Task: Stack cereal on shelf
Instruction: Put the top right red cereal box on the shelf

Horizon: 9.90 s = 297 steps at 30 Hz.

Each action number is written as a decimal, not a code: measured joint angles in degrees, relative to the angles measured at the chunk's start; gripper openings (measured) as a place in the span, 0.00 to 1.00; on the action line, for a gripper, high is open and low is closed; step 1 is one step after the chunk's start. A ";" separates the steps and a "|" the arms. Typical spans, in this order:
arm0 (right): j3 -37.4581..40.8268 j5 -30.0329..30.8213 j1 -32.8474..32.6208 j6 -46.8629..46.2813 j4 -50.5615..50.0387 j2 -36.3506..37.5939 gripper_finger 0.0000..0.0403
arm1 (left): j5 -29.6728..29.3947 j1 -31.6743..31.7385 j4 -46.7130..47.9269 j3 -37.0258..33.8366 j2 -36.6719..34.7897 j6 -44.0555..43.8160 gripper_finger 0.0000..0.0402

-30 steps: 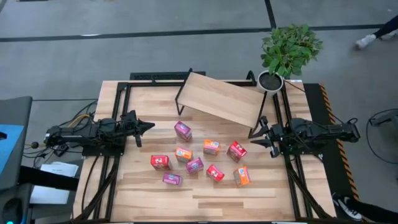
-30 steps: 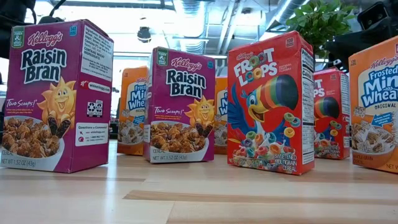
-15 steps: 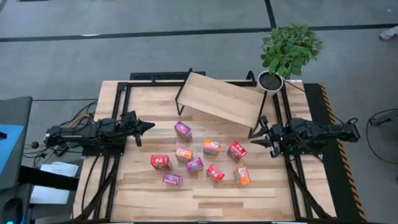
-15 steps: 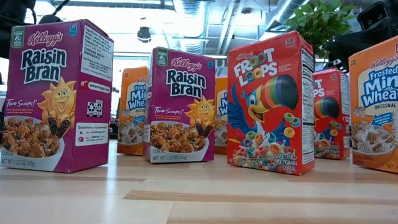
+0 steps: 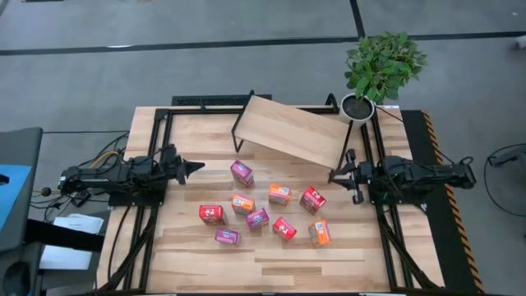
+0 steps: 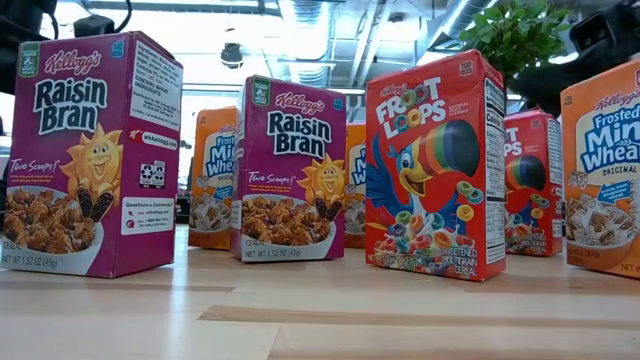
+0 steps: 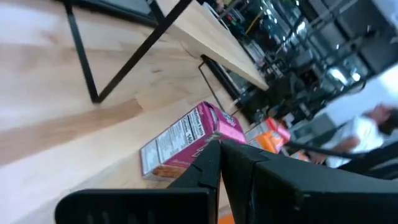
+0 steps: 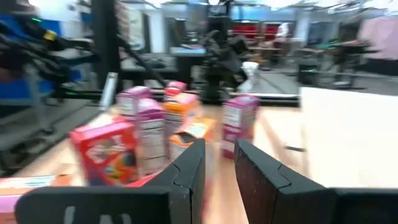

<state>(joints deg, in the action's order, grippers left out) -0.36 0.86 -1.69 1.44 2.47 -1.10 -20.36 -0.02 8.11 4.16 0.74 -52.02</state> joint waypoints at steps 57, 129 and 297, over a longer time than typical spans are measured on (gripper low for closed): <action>-56.28 5.32 -3.30 -18.99 -9.14 -35.66 0.68 | 14.06 -0.02 -29.70 33.44 25.55 29.53 0.45; -73.05 3.39 -8.78 -49.58 -68.64 -91.25 0.79 | 30.09 0.00 -1.94 47.65 35.28 26.94 0.61; -69.16 18.42 14.50 -25.11 -17.28 -88.22 0.06 | 8.60 0.01 3.01 47.63 35.27 27.36 0.61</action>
<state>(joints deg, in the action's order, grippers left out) -69.52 19.28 12.82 -23.67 -14.81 -89.32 -11.76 -0.01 11.11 51.79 36.01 -24.67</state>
